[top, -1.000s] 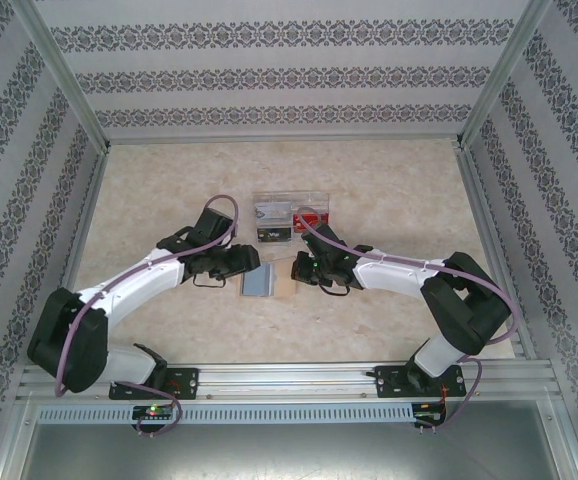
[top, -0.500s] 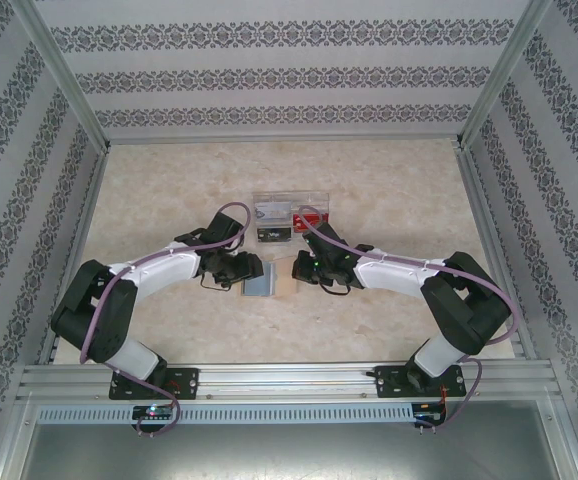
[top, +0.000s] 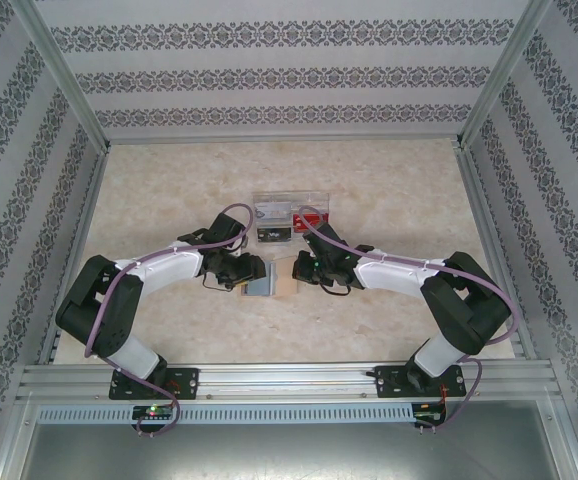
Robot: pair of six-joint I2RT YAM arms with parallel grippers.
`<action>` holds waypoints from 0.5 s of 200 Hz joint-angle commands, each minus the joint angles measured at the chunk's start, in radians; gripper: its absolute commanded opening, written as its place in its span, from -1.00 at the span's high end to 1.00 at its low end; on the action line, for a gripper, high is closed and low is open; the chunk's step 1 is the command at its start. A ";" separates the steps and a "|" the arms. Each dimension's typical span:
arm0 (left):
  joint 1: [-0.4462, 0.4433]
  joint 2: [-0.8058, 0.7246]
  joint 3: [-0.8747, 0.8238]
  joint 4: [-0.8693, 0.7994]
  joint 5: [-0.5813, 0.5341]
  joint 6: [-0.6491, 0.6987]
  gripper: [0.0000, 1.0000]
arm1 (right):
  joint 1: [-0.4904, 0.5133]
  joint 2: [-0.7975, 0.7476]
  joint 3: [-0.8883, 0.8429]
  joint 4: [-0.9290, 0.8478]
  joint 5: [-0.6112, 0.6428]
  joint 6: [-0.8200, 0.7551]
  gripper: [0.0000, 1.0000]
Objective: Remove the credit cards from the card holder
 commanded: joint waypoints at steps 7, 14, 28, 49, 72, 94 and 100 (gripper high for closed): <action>-0.017 0.004 -0.007 0.080 0.077 0.022 -0.04 | -0.009 0.015 -0.015 0.014 -0.002 0.010 1.00; -0.016 0.011 -0.003 0.076 0.080 0.024 -0.05 | -0.009 0.015 -0.015 0.014 -0.002 0.010 1.00; -0.019 0.016 0.000 0.085 0.102 0.024 -0.05 | -0.009 0.015 -0.017 0.014 -0.001 0.011 1.00; -0.026 0.019 0.011 0.089 0.113 0.025 -0.05 | -0.009 0.015 -0.018 0.013 -0.002 0.010 1.00; -0.037 0.025 0.032 0.101 0.134 0.027 -0.04 | -0.009 0.015 -0.021 0.015 -0.001 0.013 1.00; -0.055 0.034 0.067 0.116 0.158 0.025 -0.05 | -0.010 0.012 -0.023 0.015 0.001 0.013 1.00; -0.061 0.041 0.079 0.119 0.164 0.024 -0.04 | -0.010 0.012 -0.024 0.017 0.002 0.013 1.00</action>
